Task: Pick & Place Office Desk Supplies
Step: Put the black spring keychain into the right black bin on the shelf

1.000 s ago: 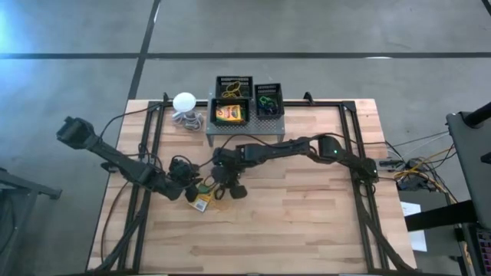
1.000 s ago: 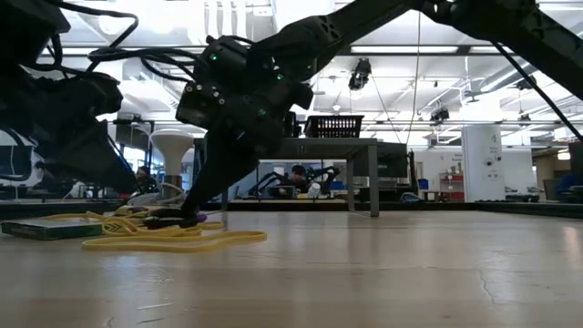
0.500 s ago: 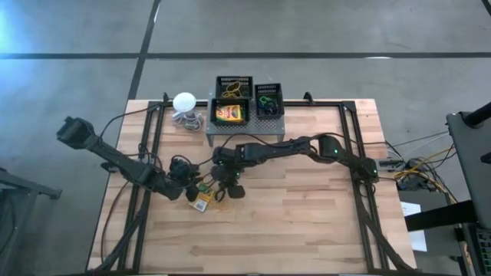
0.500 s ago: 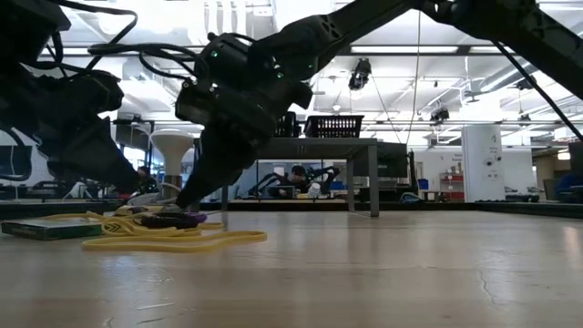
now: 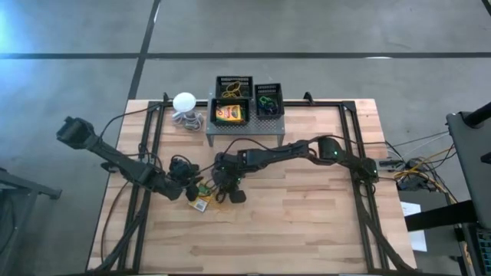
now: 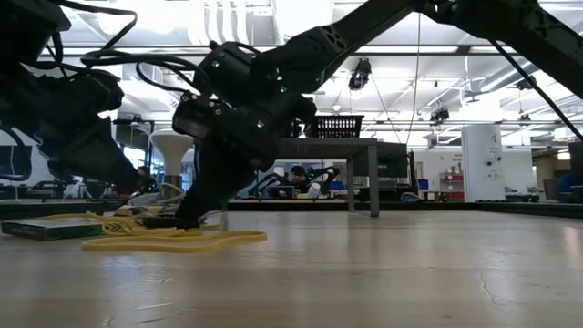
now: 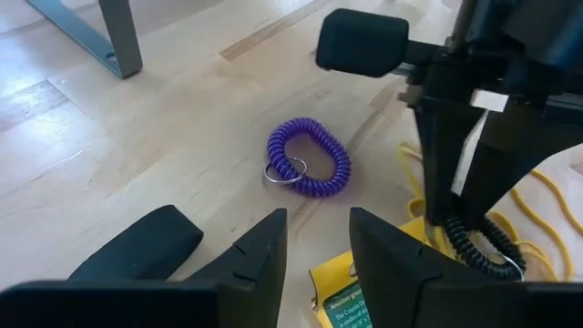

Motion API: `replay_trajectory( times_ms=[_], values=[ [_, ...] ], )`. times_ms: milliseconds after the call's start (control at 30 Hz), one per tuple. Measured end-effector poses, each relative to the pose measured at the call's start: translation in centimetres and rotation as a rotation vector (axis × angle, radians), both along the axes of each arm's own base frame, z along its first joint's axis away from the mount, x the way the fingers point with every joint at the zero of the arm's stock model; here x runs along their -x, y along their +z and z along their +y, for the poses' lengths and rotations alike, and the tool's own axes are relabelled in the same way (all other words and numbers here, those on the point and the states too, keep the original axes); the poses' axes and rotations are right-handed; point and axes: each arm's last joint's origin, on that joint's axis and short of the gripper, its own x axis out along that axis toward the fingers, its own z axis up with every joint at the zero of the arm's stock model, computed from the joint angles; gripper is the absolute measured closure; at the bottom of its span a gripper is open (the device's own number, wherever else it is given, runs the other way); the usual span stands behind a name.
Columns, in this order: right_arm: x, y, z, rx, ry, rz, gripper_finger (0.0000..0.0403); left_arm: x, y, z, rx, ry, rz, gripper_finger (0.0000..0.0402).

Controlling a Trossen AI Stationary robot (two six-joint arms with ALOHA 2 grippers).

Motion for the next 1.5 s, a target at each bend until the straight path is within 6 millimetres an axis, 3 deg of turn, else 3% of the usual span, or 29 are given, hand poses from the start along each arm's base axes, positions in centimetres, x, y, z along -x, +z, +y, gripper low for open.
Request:
replay_trajectory(
  times_ms=[67, 200, 433, 633, 800, 900, 1033, 1133, 1267, 1367, 1500],
  values=[
    [0.1, 0.2, 0.0, 0.004, 0.0, 0.019, 0.0374, 0.0, 0.0, 0.0, -0.002, 0.002, -0.001, 0.0276],
    [0.8, 2.5, 0.0, 0.035, -0.018, 0.088, 0.038, 0.0, 0.0, 0.0, -0.002, 0.002, -0.001, 0.0276],
    [4.5, 11.0, 0.1, 0.269, -0.146, 0.1, 0.0382, 0.0, 0.0, 0.0, -0.004, 0.004, -0.002, 0.0276],
    [9.2, 18.7, -0.5, 0.485, -0.333, -0.037, 0.0383, 0.0, 0.0, 0.0, -0.006, 0.01, -0.005, 0.0276],
    [13.3, 24.0, -2.6, 0.685, -0.584, -0.19, 0.0383, 0.0, 0.1, 0.1, -0.024, 0.027, -0.019, 0.0276],
    [15.6, 26.0, -5.0, 0.723, -0.727, -0.259, 0.0383, -0.1, 0.2, 0.1, -0.033, 0.041, -0.039, 0.0276],
    [18.2, 26.2, -9.7, 0.712, -0.916, -0.272, 0.0383, -0.1, 0.2, 0.1, -0.036, 0.046, -0.048, 0.0276],
    [19.6, 24.6, -13.5, 0.704, -1.03, -0.202, 0.0383, -0.1, 0.2, 0.1, -0.042, 0.049, -0.05, 0.0276],
    [20.3, 22.0, -17.7, 0.549, -1.005, -0.128, 0.0383, -0.1, 0.3, 0.2, -0.054, 0.058, -0.054, 0.0276],
    [20.0, 20.3, -19.4, 0.444, -0.951, -0.089, 0.0383, -0.1, 0.3, 0.2, -0.059, 0.063, -0.057, 0.0276],
    [19.5, 19.6, -20.2, 0.369, -0.879, -0.039, 0.0383, -0.1, 0.3, 0.2, -0.059, 0.063, -0.058, 0.0276]
  ],
)
